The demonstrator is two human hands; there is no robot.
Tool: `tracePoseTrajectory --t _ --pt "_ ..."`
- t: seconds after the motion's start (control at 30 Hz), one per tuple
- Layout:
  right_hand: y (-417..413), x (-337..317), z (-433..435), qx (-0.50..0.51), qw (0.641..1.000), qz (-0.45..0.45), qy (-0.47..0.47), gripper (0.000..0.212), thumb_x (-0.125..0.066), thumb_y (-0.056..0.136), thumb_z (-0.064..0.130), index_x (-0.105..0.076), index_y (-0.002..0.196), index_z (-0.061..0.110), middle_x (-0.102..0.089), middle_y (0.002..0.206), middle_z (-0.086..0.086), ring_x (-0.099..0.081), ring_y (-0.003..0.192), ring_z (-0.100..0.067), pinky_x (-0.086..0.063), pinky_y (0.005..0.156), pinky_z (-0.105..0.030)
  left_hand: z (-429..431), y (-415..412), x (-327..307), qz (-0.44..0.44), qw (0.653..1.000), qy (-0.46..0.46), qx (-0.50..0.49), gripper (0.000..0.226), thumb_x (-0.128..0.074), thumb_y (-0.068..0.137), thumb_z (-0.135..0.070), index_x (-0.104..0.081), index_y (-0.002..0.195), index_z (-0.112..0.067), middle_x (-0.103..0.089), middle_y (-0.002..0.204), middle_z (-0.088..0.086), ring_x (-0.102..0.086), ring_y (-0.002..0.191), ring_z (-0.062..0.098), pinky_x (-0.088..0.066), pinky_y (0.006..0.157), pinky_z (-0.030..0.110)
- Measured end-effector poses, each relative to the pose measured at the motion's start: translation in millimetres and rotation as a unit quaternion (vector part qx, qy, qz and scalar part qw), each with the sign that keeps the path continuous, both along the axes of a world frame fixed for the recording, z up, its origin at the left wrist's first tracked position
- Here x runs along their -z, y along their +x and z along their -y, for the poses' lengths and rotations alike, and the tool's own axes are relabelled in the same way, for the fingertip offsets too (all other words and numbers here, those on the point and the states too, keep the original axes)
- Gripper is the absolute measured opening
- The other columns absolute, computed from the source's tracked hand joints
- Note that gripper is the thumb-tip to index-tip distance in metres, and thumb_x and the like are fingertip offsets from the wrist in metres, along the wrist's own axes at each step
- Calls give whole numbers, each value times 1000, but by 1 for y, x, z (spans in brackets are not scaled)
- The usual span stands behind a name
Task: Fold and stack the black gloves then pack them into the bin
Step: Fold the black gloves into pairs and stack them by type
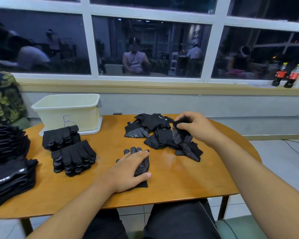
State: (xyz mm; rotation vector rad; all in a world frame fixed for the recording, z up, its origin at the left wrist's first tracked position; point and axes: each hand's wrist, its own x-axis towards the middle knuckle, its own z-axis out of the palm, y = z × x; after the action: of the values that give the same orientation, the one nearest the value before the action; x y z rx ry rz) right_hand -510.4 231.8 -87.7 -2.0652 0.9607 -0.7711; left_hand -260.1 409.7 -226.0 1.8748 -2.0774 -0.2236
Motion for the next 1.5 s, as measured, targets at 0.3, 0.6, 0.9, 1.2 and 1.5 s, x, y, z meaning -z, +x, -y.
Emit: tracePoseTrajectory --t 0.3,0.6,0.9,1.2,1.5 --pt "51 -48 -37 -236 962 -137 -28 38 -70 104 22 -64 135 43 -66 130 28 -62 73 -11 -57 63 -24 -17 5 2 -208 952 -212 -70 73 -55 95 -67 -32 159 -40 -50 149 -21 -48 138 -1 -41 111 25" --pt "105 -33 -37 -250 963 -102 10 27 -89 88 22 -73 109 20 -82 106 -2 -77 100 -37 -61 86 -53 -18 4 6 -231 912 -323 -105 35 -49 107 -43 -61 89 -15 -60 79 -7 -58 74 13 -49 67 40" --pt "126 -30 -8 -226 973 -23 37 13 -85 90 13 -80 101 6 -80 104 -19 -73 90 -25 -57 100 -57 -21 18 -1 -349 867 -279 -221 36 -52 112 -39 -64 81 -23 -68 74 -2 -64 71 13 -49 70 34" --pt "153 -18 7 -167 986 15 15 9 -84 92 10 -80 100 7 -81 99 -13 -73 84 -17 -61 92 -42 -36 22 14 -205 927 -172 -261 10 -59 105 -38 -60 96 -34 -62 95 -16 -58 93 3 -51 80 34" --pt "116 54 -34 -173 984 -20 -26 13 -88 90 20 -84 102 22 -81 95 12 -76 91 -6 -58 82 -22 -39 17 17 -54 958 -123 -253 16 -57 101 -45 -63 111 -34 -61 109 -18 -56 108 11 -49 97 41"
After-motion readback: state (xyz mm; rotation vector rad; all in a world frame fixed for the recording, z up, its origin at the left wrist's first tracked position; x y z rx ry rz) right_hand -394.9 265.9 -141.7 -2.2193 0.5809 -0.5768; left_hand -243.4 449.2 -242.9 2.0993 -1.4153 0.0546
